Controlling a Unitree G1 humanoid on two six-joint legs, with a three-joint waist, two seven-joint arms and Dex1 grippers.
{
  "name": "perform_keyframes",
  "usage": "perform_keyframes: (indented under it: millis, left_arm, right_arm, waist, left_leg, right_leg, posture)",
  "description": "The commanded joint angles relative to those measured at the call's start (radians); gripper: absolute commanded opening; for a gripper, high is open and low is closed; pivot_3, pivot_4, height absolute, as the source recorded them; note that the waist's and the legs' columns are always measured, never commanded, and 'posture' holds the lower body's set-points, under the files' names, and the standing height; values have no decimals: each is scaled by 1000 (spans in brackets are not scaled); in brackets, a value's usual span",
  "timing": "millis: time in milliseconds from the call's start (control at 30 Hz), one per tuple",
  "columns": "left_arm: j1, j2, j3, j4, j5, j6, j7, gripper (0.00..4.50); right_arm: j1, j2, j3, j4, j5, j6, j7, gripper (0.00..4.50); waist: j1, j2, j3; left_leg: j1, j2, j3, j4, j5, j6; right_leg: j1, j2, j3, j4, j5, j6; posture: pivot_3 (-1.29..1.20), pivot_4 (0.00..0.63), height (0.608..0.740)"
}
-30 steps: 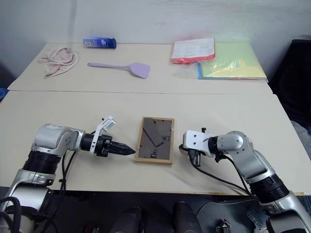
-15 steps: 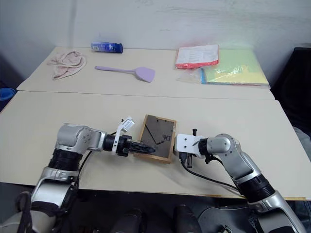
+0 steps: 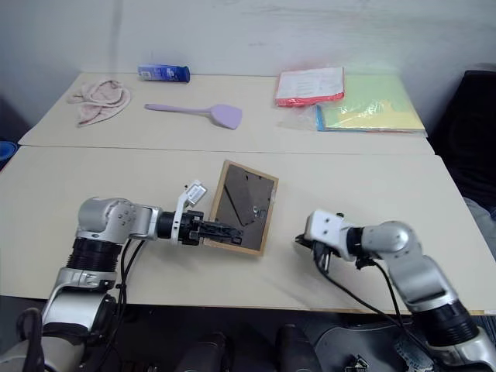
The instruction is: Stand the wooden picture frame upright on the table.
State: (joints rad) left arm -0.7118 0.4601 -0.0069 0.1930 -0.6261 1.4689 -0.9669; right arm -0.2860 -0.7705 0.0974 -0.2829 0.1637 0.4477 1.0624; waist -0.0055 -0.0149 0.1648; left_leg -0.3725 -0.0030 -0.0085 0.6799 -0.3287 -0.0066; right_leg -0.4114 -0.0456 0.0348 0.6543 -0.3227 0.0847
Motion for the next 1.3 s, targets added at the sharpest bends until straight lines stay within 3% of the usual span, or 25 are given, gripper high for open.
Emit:
perform_keyframes:
  millis: [33, 200, 433, 600, 833, 1133, 1300]
  left_arm:
    - [-14, 41, -7, -108, -62, -86, -81, 1093]
    - [-40, 36, -7, -128, -110, -109, -128, 1093]
    - [-52, 53, -54, -191, -152, -138, -198, 1089]
    - [-49, 79, -111, -210, -128, -184, -211, 902]
    - [-73, 67, -147, -118, -91, -235, -191, 902]
    - [-107, 83, -154, -37, -72, -267, -206, 902]
    - [-118, 99, -148, -34, -82, -256, -218, 902]
  right_arm:
    - [-164, -38, -243, -174, 472, 444, 41, 1093]
    - [-393, 56, -286, -116, 682, 703, -104, 2623]
    - [-516, 194, -149, -11, 617, 675, -216, 4500]
    - [-539, 214, -104, -9, 631, 641, -186, 4500]
    - [-511, 142, -132, -108, 767, 661, -79, 4500]
    - [-409, -50, -176, -196, 795, 553, 107, 4500]
    - [-337, -160, -64, -44, 301, 69, 48, 4500]
  waist:
    - [-3, 2, 4]
    - [-3, 4, 7]
    - [-1, 4, 8]
    - [1, 4, 8]
    - [2, 4, 8]
    - [3, 4, 9]
    - [0, 3, 9]
  left_leg:
    - [0, 0, 0, 0, 0, 0]
    - [0, 1, -3, -2, 0, -1]
    - [-5, 0, -3, -3, 1, -2]
    - [-19, -1, -2, 3, 2, -1]
    - [-20, -1, -3, 2, 2, -1]
    - [-20, -1, -3, 2, 2, 0]
    - [-19, -1, -1, 2, 1, 2]
  right_leg:
    - [0, 0, 0, 0, 0, 0]
    - [0, 0, -2, -1, 0, -1]
    - [-5, -1, -1, -1, -1, -1]
    - [-19, -1, -1, 6, 0, 0]
    - [-18, -1, -2, 5, 0, 0]
    - [-18, -1, -2, 4, 0, 0]
    - [-18, 0, -1, 3, 0, 0]
  posture:
    - [0, 150, 740]
    - [0, 150, 740]
    - [0, 150, 740]
    - [0, 150, 740]
    - [0, 150, 740]
    - [0, 150, 740]
    - [0, 150, 740]
